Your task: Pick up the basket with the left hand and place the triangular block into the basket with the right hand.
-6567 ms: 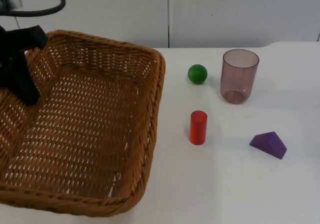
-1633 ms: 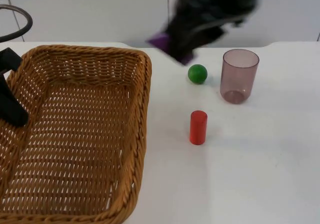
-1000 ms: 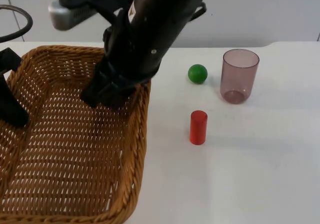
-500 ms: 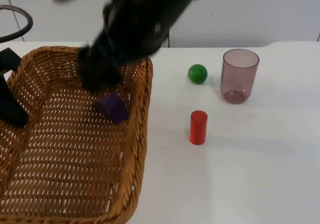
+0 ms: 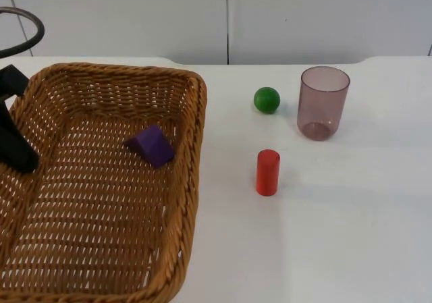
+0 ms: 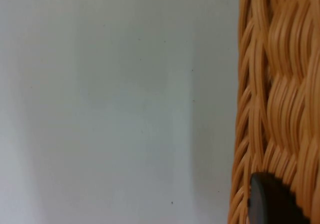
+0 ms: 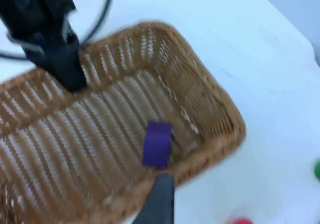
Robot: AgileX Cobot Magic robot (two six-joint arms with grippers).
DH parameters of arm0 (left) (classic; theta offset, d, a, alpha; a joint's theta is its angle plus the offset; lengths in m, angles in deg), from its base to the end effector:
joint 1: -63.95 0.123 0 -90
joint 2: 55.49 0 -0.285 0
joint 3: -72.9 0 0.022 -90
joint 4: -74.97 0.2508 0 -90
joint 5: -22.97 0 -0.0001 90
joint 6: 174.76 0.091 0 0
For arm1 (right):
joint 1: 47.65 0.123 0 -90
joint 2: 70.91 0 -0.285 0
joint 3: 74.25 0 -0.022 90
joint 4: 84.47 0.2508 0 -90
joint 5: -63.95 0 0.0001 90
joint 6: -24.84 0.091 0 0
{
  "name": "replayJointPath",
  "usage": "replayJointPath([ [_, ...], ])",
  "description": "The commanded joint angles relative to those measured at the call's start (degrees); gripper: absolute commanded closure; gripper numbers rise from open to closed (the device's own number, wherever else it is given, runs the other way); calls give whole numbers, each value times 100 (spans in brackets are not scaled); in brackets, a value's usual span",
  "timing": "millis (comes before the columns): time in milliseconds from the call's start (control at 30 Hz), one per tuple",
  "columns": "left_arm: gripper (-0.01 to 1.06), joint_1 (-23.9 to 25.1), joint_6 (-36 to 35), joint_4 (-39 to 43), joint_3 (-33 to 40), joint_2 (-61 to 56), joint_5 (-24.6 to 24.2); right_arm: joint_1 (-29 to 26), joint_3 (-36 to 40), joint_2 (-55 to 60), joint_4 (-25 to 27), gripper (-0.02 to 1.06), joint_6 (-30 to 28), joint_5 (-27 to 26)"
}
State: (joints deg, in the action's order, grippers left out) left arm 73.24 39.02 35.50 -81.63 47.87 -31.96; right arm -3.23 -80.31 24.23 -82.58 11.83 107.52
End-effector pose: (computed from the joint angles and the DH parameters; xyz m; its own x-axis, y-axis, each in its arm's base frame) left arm 0.2836 -0.0016 0.1826 -0.9901 -0.0347 -0.1360 0.0391 0.8623 -0.5048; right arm 0.2434 0.2414 0.3712 -0.3302 -0.6060 -0.7237 -0.7946 0.5922 -0.1334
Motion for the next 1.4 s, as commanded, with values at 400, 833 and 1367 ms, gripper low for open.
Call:
replayJointPath([
  [400,105,5,-226,-182,6,-67,197,-208,2173,-2156,13,26,402,-559],
  [833,105,-130,40,-512,-529,1343,900,-208,2172,-2797,13,26,607,-225],
  [1367,72,-140,370,-677,-852,2156,1349,-208,2172,-2808,-25,26,607,-94],
])
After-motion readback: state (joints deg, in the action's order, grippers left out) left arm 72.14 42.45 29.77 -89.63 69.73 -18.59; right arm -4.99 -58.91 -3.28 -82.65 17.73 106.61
